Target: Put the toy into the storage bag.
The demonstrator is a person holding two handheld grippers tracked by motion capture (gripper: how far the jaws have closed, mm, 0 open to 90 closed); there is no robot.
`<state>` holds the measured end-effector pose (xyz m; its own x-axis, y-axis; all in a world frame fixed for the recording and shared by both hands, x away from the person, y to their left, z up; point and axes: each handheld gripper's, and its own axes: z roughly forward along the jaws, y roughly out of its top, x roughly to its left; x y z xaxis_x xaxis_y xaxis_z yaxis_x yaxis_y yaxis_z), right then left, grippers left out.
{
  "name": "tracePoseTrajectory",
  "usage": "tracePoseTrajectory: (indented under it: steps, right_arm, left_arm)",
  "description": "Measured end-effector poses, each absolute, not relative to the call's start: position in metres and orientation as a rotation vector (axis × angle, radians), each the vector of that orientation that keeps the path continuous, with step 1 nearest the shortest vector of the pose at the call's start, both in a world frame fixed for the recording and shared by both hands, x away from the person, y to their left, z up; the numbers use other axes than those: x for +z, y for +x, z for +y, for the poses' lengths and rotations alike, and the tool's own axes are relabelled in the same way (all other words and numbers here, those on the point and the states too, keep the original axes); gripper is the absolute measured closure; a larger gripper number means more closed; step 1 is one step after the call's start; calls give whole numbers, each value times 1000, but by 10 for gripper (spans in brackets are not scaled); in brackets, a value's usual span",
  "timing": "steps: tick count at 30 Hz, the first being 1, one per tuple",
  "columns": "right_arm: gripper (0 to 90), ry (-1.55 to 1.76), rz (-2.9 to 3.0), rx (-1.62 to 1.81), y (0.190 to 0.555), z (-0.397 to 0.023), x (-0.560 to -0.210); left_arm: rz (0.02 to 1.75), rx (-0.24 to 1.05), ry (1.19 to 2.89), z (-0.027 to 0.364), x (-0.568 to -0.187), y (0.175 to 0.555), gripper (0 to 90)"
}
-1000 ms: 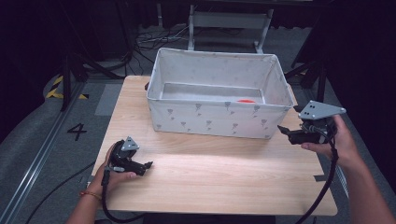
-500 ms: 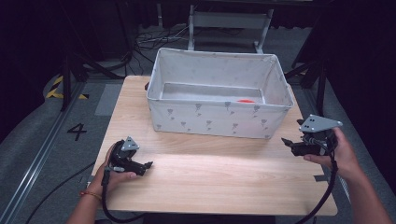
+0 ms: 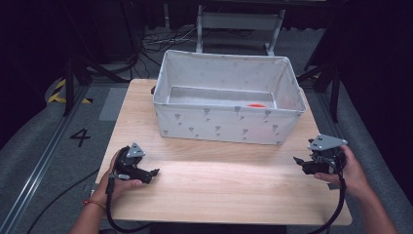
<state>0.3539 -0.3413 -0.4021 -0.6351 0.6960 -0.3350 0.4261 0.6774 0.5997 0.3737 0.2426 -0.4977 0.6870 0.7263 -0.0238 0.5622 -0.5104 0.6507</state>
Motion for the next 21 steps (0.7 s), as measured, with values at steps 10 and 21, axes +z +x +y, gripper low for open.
tracePoseTrajectory:
  steps: [10, 21]
  right_arm:
    - [207, 910, 2351, 627, 348, -351, -431]
    - [206, 1002, 2327, 754, 341, -368, -459]
  left_arm:
    - [984, 334, 2257, 243, -498, 374, 6]
    - [983, 333, 2256, 243, -498, 374, 6]
